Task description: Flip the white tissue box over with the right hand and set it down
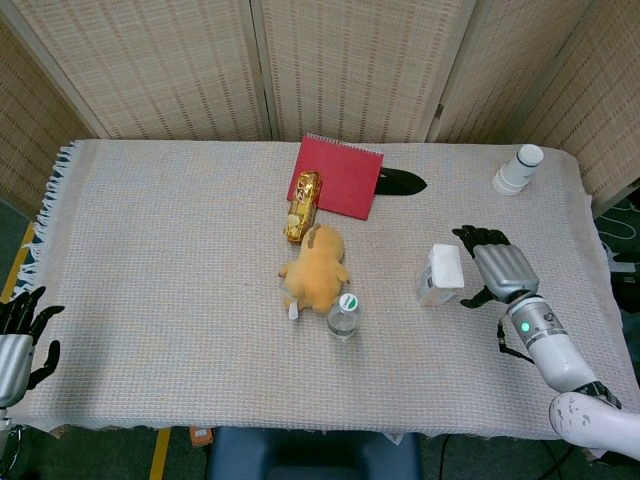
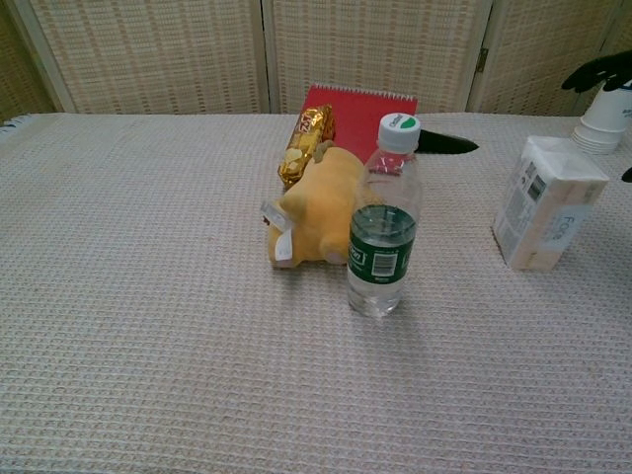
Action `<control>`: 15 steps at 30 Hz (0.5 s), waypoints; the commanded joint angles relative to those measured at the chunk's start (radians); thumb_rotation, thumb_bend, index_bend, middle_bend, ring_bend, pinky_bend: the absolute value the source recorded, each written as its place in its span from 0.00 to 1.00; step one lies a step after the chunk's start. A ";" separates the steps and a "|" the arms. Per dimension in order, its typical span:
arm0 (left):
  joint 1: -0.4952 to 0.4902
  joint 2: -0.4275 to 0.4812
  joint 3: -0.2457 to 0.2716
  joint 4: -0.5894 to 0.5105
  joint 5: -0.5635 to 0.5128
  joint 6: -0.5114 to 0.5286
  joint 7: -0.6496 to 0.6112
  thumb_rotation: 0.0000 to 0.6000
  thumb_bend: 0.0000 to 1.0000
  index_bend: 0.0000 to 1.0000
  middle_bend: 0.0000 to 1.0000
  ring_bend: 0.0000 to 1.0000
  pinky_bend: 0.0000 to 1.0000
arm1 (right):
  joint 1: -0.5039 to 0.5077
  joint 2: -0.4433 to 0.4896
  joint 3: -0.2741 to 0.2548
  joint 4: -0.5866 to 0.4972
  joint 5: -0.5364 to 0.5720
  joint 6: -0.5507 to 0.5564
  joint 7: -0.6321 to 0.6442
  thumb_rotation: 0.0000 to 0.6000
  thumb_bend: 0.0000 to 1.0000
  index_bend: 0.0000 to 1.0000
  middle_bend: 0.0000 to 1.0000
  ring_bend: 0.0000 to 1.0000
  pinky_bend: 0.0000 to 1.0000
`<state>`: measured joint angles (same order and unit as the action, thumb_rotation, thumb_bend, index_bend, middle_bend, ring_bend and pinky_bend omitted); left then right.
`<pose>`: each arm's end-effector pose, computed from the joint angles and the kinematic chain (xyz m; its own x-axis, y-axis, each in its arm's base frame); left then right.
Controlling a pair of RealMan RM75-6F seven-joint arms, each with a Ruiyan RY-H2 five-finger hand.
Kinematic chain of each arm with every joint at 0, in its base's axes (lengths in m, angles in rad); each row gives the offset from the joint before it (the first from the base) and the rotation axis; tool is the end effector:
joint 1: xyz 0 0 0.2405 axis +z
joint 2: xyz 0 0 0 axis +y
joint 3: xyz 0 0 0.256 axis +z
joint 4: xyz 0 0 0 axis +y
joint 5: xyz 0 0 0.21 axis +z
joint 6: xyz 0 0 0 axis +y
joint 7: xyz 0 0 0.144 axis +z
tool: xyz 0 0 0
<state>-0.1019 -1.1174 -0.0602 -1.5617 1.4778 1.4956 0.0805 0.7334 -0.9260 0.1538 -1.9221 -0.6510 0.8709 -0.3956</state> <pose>-0.3190 0.1894 0.1691 0.5099 -0.0299 0.8597 0.8602 0.0043 -0.5100 -0.1968 -0.3309 0.1410 0.4056 -0.4017 0.8210 -0.9025 -0.0335 0.4294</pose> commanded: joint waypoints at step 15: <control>-0.002 0.001 0.000 -0.004 -0.009 -0.011 0.007 1.00 0.51 0.25 0.00 0.00 0.10 | 0.055 -0.109 -0.024 0.120 0.044 -0.017 -0.003 1.00 0.00 0.06 0.07 0.07 0.00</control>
<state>-0.1034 -1.1165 -0.0602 -1.5659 1.4683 1.4849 0.0878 0.7858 -1.0312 0.1321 -1.8049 -0.6092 0.8562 -0.3999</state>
